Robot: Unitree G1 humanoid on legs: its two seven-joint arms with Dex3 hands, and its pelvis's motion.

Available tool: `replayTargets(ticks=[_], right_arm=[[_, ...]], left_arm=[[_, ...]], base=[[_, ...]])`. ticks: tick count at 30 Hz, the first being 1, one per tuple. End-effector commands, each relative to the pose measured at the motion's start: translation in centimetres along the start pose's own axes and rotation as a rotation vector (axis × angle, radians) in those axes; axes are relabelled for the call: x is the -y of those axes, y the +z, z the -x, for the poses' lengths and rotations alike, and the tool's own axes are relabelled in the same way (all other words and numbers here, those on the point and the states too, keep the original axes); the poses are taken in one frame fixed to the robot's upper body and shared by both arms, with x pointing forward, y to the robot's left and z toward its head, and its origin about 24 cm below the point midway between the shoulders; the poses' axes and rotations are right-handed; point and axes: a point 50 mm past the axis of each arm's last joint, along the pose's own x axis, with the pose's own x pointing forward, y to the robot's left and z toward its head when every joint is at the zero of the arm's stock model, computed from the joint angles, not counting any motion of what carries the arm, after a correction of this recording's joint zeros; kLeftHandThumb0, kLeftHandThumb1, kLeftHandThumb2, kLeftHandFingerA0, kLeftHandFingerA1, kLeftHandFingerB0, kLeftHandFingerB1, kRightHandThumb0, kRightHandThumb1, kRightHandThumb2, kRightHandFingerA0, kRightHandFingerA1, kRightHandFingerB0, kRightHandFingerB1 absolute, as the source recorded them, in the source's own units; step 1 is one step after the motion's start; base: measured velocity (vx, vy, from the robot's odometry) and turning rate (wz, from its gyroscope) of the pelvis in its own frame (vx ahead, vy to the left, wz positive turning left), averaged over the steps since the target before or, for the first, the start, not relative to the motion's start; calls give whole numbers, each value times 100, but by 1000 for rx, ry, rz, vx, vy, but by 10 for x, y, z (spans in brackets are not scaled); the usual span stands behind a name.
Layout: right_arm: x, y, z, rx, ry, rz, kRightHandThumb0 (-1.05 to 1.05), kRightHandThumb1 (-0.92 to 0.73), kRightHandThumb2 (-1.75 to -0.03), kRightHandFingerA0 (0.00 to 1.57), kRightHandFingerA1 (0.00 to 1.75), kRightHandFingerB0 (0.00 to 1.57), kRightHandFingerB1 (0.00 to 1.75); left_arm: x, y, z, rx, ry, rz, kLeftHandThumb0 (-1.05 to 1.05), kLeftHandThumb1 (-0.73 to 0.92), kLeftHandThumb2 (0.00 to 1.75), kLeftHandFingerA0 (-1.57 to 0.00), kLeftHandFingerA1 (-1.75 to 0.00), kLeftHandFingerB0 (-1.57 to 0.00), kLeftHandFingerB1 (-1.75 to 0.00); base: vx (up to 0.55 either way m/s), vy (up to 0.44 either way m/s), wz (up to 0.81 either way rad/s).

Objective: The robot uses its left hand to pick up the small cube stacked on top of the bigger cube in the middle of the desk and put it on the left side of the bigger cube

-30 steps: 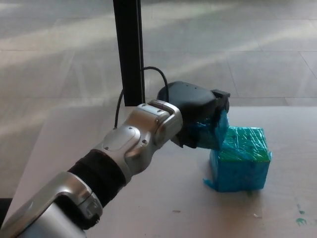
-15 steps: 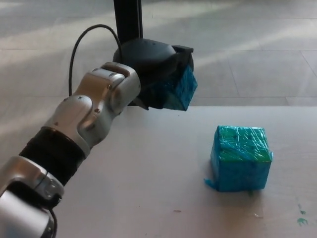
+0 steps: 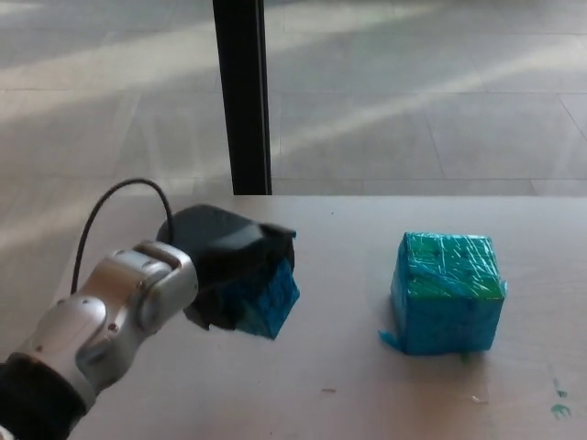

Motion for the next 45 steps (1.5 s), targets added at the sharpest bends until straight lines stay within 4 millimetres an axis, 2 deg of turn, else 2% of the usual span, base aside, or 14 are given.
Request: replayTargets(ticks=[1, 8, 10, 17, 18, 19, 20, 21, 23, 30, 31, 41, 43, 45], right_arm=[[15, 3, 4, 16, -58, 18, -38, -19, -106, 93, 92, 75, 74], [15, 5, 3, 17, -60, 9, -39, -23, -101, 98, 98, 73, 80], [15, 6, 3, 17, -59, 19, -42, -20, -103, 94, 94, 72, 74], [15, 5, 2, 19, -62, -6, -39, -22, -101, 93, 95, 73, 81], [15, 6, 2, 18, -64, -6, -38, -18, -99, 96, 98, 72, 79], [15, 6, 2, 19, -64, -4, -38, -18, -99, 96, 98, 72, 79], [15, 6, 2, 20, -67, 6, -39, -20, -99, 95, 97, 73, 81], [15, 7, 2, 22, -69, 11, -39, -19, -99, 96, 98, 74, 82], [15, 6, 2, 17, -69, 16, -40, -19, -100, 96, 104, 69, 79], [15, 6, 3, 27, -70, 15, -43, -20, -99, 100, 113, 68, 79], [15, 7, 3, 23, -68, 43, -48, -22, -98, 95, 111, 66, 79], [13, 3, 4, 25, -68, -5, -50, -23, -88, 83, 110, 64, 77], [14, 1, 4, 23, -70, 4, -51, -23, -86, 82, 109, 64, 77], [14, 1, 4, 20, -77, 3, -51, -23, -84, 85, 111, 65, 77]], left_arm=[[21, 7, 4, 18, -61, -60, -11, 53, 95, -85, -172, -67, -136], [22, 17, -4, 22, -74, -66, -16, 56, 91, -77, -175, -67, -150], [20, 20, -6, 20, -96, -147, -19, 62, 83, -75, -165, -68, -117], [19, 21, -7, 22, -129, -323, -22, 58, 75, -82, -148, -77, -91], [18, 21, -6, -10, -136, -403, -32, 53, 67, -54, -99, -60, -62], [18, 21, -6, -24, -138, -433, -32, 53, 67, -54, -99, -60, -62], [15, 21, -6, -61, -190, -455, -38, 21, 86, -9, -57, 0, -50], [11, 21, -6, -99, -248, -443, -73, 41, 87, 0, -32, -8, -15], [9, 20, -6, -124, -292, -363, -94, 36, 78, 0, 0, 0, -1], [1, 18, -6, -160, -347, -200, -105, 55, 57, 0, 0, 0, 0], [-3, 17, -5, -164, -355, -134, -94, 54, 100, 0, -9, 0, 0], [-27, -15, 14, -207, -250, 183, -100, 54, 100, 0, -10, 0, 0], [-32, -31, 24, -226, -197, 306, -102, 56, 64, 0, 0, 0, 0], [-32, -51, 38, -254, -113, 392, -94, 50, 99, 0, -17, 0, 0]], base=[[0, 0, 0], [0, 0, 0], [0, 0, 0], [0, 0, 0], [0, 0, 0], [0, 0, 0], [0, 0, 0], [0, 0, 0], [0, 0, 0], [0, 0, 0], [0, 0, 0], [0, 0, 0], [0, 0, 0], [0, 0, 0]])
